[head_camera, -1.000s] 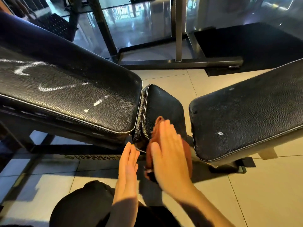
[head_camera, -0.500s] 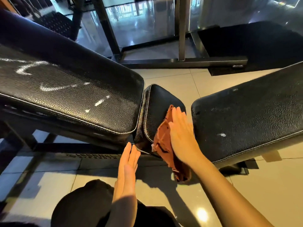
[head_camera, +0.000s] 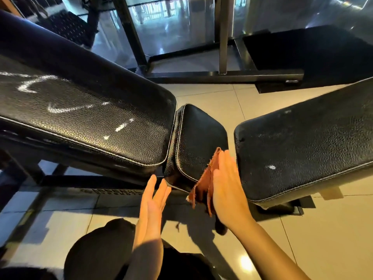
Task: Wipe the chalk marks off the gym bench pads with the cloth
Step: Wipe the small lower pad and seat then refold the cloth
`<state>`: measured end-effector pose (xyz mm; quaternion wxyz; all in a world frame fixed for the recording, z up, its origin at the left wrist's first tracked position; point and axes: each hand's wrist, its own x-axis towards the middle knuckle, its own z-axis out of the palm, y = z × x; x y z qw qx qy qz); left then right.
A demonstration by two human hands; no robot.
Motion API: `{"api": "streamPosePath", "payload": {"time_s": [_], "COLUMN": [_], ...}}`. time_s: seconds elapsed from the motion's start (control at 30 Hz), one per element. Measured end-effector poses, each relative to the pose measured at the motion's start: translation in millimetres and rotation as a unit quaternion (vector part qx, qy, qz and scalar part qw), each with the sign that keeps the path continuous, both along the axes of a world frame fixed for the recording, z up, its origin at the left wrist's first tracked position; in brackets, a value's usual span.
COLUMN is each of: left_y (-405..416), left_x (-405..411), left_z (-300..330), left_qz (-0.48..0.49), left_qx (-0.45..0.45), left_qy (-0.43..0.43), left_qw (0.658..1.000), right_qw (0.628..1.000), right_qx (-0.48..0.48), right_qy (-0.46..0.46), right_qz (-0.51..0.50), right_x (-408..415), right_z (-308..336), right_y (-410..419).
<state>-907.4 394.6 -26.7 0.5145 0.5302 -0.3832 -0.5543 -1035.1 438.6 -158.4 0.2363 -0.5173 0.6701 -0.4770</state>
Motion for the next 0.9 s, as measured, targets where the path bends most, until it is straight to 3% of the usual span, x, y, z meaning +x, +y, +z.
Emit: {"api": "streamPosePath", "payload": {"time_s": [0.07, 0.2, 0.3, 0.4, 0.5, 0.57, 0.63, 0.7, 0.8, 0.9], "left_y": [34.7, 38.5, 60.9, 52.3, 41.8, 39.6, 36.6, 38.7, 45.6, 52.9], "left_x": [19.7, 22.1, 37.0, 38.1, 31.5, 27.6, 28.1, 33.1, 43.4, 50.4], "left_z": [-37.6, -63.4, -72.6, -75.8, -79.9, -84.4, -88.0, -89.7, -86.4, -72.9], "left_qz": [-0.041, -0.102, -0.149, -0.101, -0.044, -0.018, -0.004, -0.003, -0.049, -0.068], "left_qx": [0.068, 0.006, -0.059, -0.073, -0.166, -0.226, -0.257, -0.247, -0.191, -0.193], "left_qy": [0.002, -0.07, -0.137, -0.21, -0.375, -0.425, -0.417, -0.383, -0.37, -0.337], "left_qw": [0.997, 0.992, 0.978, 0.97, 0.911, 0.876, 0.872, 0.89, 0.908, 0.919], "right_qw": [0.998, 0.983, 0.982, 0.986, 0.986, 0.989, 0.994, 0.998, 0.995, 0.984], "right_qx": [0.033, 0.024, -0.003, 0.056, 0.106, 0.092, 0.06, 0.029, -0.035, -0.066], "right_qy": [0.043, 0.163, 0.142, 0.138, 0.125, 0.114, 0.082, 0.03, -0.073, -0.111], "right_qz": [0.016, 0.081, 0.123, 0.073, 0.016, 0.029, 0.048, 0.04, -0.061, -0.12], "right_x": [12.9, 38.2, 34.4, 21.1, 18.0, 18.8, 19.2, 20.4, 26.7, 42.6], "right_z": [17.0, 63.8, 65.0, 49.9, 43.4, 42.5, 42.0, 42.4, 42.1, 57.9], "right_y": [-14.8, -43.1, -49.2, -38.8, -30.2, -22.7, -14.5, -3.9, 5.9, 8.3]}}
